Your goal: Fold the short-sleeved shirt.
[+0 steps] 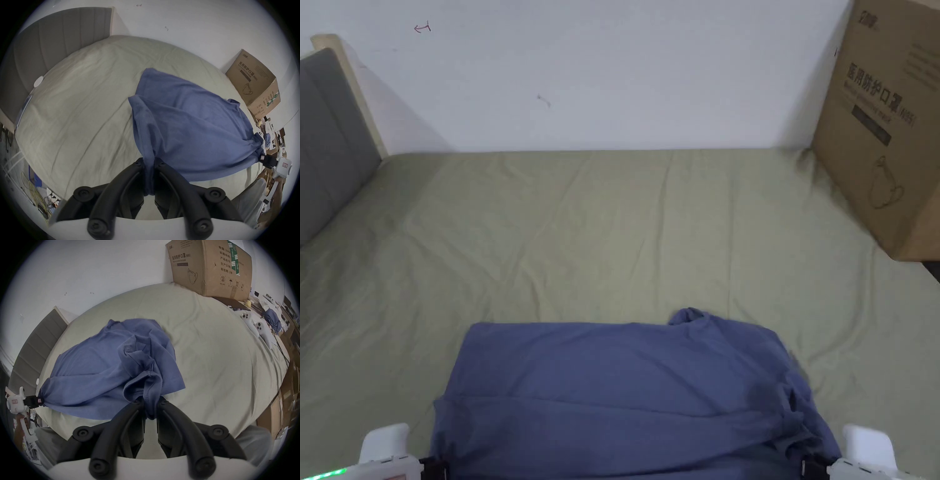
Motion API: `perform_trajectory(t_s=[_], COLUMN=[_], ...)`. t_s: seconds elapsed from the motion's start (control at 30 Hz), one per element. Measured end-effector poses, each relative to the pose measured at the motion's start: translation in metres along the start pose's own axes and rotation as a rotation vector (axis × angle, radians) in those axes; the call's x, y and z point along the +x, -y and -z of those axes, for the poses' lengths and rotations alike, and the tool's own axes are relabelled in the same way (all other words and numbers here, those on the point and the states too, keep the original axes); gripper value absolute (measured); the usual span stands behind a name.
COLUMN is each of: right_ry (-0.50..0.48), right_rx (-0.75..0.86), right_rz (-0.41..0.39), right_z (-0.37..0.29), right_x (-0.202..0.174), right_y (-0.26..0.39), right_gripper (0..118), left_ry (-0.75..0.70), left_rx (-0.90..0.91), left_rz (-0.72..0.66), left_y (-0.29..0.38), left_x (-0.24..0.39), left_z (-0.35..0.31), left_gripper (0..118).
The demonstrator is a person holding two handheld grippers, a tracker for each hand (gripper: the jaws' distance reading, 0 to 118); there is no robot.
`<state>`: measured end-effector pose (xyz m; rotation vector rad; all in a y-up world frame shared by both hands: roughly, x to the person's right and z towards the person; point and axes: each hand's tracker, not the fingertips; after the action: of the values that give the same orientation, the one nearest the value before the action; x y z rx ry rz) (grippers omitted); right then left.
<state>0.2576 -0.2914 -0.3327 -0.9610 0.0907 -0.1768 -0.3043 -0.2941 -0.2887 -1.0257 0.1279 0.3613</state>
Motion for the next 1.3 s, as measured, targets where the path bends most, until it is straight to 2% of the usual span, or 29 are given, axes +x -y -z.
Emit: perform_trajectory(t_s=[0.13, 0.27, 0.33, 0.37, 0.47, 0.5, 0.53, 0.63, 0.73, 0.9, 1.03, 1.1, 1.13, 1.17, 1.2, 1.23, 1.27, 1.3], right_ry=[0.021, 0.015, 0.013, 0.013, 0.020, -0.005, -0.023, -0.077, -0.087, -0.050, -0.009, 0.006, 0.012, 0.019, 0.025, 0.028, 0.029, 0.039], right_rx=[-0.084, -0.058, -0.055, -0.051, 0.000, 0.040, 0.078, 0.226, 0.385, 0.627, 0.741, 0.783, 0.791, 0.800, 0.810, 0.812, 0.814, 0.834], right_rz=[0.043, 0.083, 0.085, 0.083, 0.067, 0.057, 0.059, 0.047, -0.015, -0.135, -0.196, -0.216, -0.222, -0.226, -0.228, -0.229, -0.226, -0.223], right_z=[0.019, 0.018, 0.013, 0.009, -0.009, -0.019, -0.028, -0.070, -0.111, -0.156, -0.173, -0.178, -0.180, -0.181, -0.181, -0.181, -0.180, -0.179], right_x=[0.008, 0.011, 0.010, 0.008, 0.000, -0.002, -0.005, -0.019, -0.039, -0.069, -0.087, -0.095, -0.098, -0.101, -0.103, -0.105, -0.106, -0.106], right_y=[0.029, 0.033, 0.029, 0.026, 0.015, 0.006, 0.000, -0.033, -0.060, -0.093, -0.101, -0.101, -0.100, -0.100, -0.099, -0.099, -0.099, -0.098], right_gripper=[13, 13, 13, 20, 84, 99, 102, 101, 102, 102, 102, 98, 91, 76, 42, 10, 0, 0], left_ry=[-0.030, -0.066, -0.080, -0.076, -0.021, 0.013, 0.034, 0.082, 0.110, 0.080, 0.027, 0.003, 0.008, 0.017, 0.032, 0.041, 0.044, 0.088], left_rx=[-0.038, -0.040, -0.051, -0.051, -0.019, 0.021, 0.075, 0.238, 0.386, 0.646, 0.781, 0.820, 0.818, 0.825, 0.819, 0.816, 0.815, 0.806], left_rz=[0.002, 0.036, 0.033, 0.034, 0.003, -0.007, -0.006, 0.052, 0.110, 0.195, 0.290, 0.333, 0.344, 0.357, 0.360, 0.362, 0.364, 0.367], left_y=[0.021, 0.024, 0.020, 0.019, 0.011, 0.007, 0.003, -0.019, -0.043, -0.065, -0.067, -0.066, -0.065, -0.064, -0.062, -0.062, -0.061, -0.061], left_x=[-0.004, 0.004, 0.006, 0.007, 0.014, 0.019, 0.025, 0.051, 0.081, 0.126, 0.152, 0.162, 0.165, 0.167, 0.168, 0.169, 0.169, 0.168], left_z=[0.011, 0.015, 0.014, 0.012, -0.005, -0.015, -0.025, -0.064, -0.099, -0.142, -0.154, -0.157, -0.155, -0.155, -0.155, -0.154, -0.153, -0.154], left_gripper=[8, 8, 12, 19, 77, 88, 88, 88, 88, 88, 87, 82, 72, 54, 17, 0, 0, 0])
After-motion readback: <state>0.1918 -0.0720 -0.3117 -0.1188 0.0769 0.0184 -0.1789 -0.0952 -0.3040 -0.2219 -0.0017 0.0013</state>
